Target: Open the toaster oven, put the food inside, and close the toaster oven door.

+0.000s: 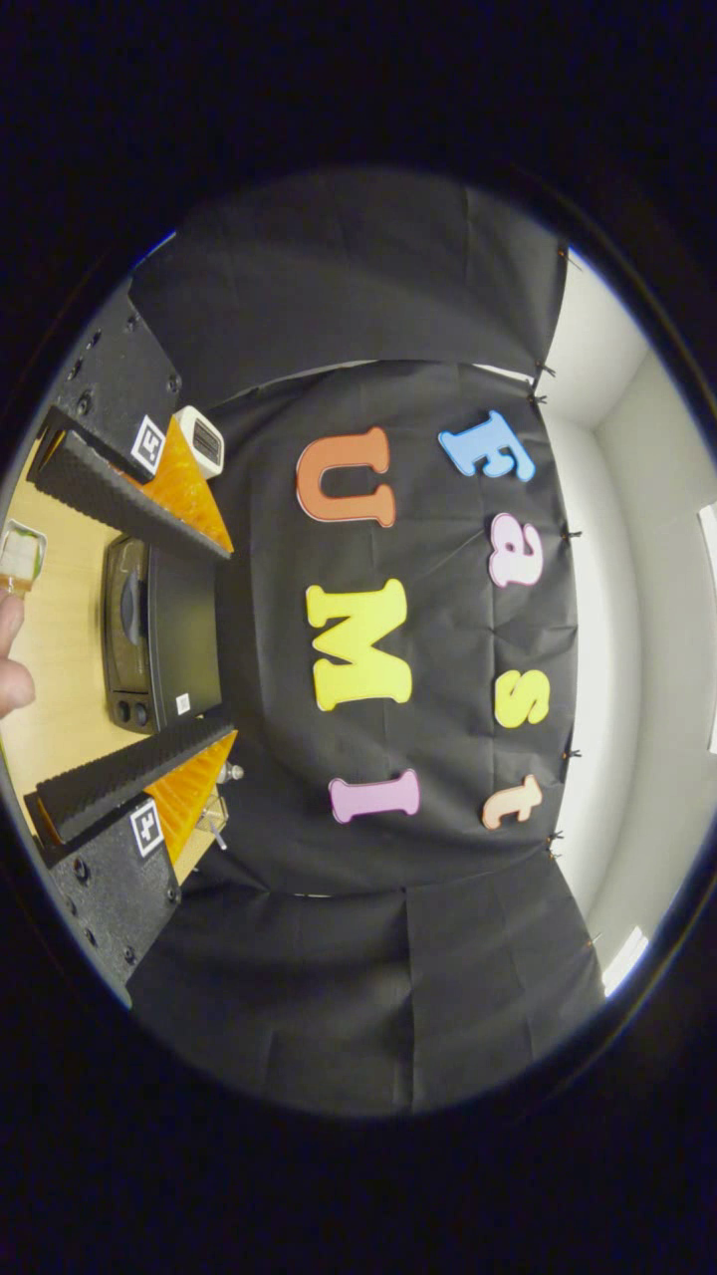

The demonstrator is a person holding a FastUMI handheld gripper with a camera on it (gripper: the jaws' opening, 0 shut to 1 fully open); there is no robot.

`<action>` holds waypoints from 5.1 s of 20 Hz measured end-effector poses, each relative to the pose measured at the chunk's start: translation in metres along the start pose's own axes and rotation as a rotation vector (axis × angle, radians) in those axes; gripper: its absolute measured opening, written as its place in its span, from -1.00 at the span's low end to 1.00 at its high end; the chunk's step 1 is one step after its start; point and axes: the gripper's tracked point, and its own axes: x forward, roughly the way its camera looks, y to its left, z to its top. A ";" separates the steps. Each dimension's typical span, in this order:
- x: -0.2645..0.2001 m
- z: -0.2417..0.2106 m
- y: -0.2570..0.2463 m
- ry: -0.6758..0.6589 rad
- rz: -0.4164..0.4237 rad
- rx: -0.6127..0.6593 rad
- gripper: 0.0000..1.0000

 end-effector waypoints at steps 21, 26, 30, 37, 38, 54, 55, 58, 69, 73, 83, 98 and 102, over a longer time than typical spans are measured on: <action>0.200 -0.198 0.026 0.308 0.053 -0.020 1.00; 0.227 -0.244 0.028 0.391 0.033 -0.037 1.00; 0.228 -0.249 0.029 0.382 0.002 -0.092 1.00; 0.214 -0.256 0.030 0.402 -0.005 -0.080 1.00; 0.208 -0.259 0.030 0.412 -0.004 -0.072 1.00; 0.111 -0.348 0.019 0.748 0.003 0.000 1.00; 0.110 -0.349 0.019 0.760 0.003 0.007 1.00; 0.106 -0.341 0.019 0.754 0.009 0.002 1.00; 0.037 -0.270 0.030 0.720 0.149 0.019 1.00; 0.001 -0.275 0.033 0.811 0.194 0.105 1.00; -0.047 -0.365 0.056 1.132 0.296 0.369 1.00; -0.048 -0.376 0.082 1.329 0.450 0.528 -0.22; -0.044 -0.341 0.083 1.274 0.495 0.596 -0.27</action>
